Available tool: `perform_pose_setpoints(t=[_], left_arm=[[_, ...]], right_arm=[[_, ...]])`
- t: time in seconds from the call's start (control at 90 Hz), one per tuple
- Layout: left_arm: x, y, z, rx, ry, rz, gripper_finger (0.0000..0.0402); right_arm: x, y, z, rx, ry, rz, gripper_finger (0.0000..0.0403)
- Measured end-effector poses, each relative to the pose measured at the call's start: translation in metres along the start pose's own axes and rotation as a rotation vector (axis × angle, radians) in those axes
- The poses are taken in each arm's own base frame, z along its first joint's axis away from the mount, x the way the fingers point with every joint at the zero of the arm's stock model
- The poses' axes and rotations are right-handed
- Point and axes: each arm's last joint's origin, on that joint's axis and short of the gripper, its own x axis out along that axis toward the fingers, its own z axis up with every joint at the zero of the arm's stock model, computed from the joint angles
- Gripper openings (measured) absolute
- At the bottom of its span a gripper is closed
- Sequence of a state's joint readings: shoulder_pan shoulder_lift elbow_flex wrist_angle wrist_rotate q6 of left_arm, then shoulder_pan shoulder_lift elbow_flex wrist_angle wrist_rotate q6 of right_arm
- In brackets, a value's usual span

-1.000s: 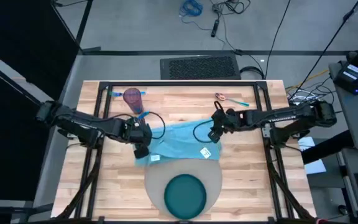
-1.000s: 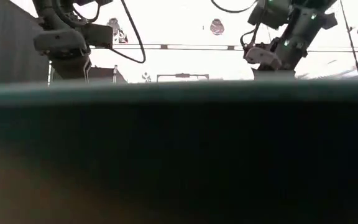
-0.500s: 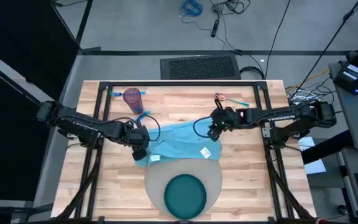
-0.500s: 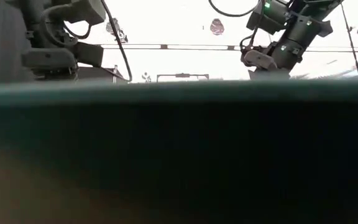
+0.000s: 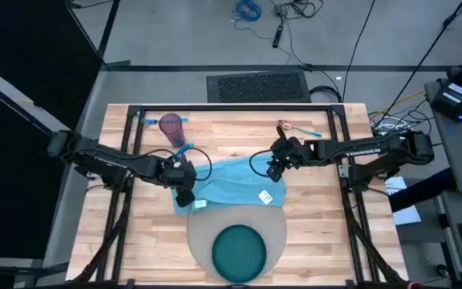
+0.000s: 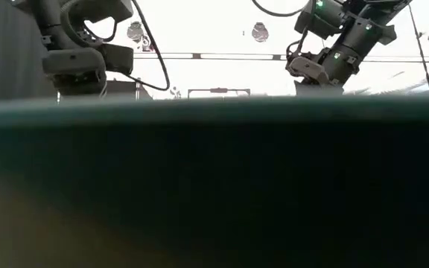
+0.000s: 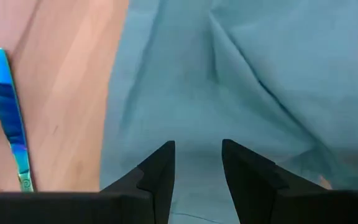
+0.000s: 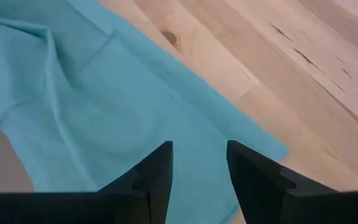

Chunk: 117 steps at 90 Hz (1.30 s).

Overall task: Set table place
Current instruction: Fold the blue napkin

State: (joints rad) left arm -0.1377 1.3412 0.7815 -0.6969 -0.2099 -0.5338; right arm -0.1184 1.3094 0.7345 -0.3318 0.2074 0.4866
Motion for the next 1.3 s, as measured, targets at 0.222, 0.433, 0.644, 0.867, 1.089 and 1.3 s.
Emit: perform_pose_setpoints(t=[0.222,0.433,0.644,0.867,1.089,1.3], left_arm=[[0.023,0.003,0.006,0.043,0.044,0.045,0.0118],[0.040,0.015,0.004,0.049,0.148,0.145,0.0118],[0.040,0.025,0.006,0.045,0.100,0.324,0.0118],[0.034,0.027,0.011,0.051,0.068,0.418,0.0118],[0.024,0.020,0.008,0.033,0.053,0.341,0.0118],[-0.007,0.007,0.005,0.035,-0.050,0.145,0.0118]], right_arm=[[0.000,0.001,0.001,0.004,-0.008,0.005,0.0137],[0.000,0.000,0.001,0.001,-0.007,0.004,0.0137],[0.000,0.000,0.001,0.001,-0.007,0.004,0.0137],[0.000,0.000,0.001,0.002,-0.007,0.004,0.0137],[0.000,0.002,-0.001,0.023,0.013,0.039,0.0137],[0.006,-0.003,-0.013,0.026,0.056,0.036,0.0137]])
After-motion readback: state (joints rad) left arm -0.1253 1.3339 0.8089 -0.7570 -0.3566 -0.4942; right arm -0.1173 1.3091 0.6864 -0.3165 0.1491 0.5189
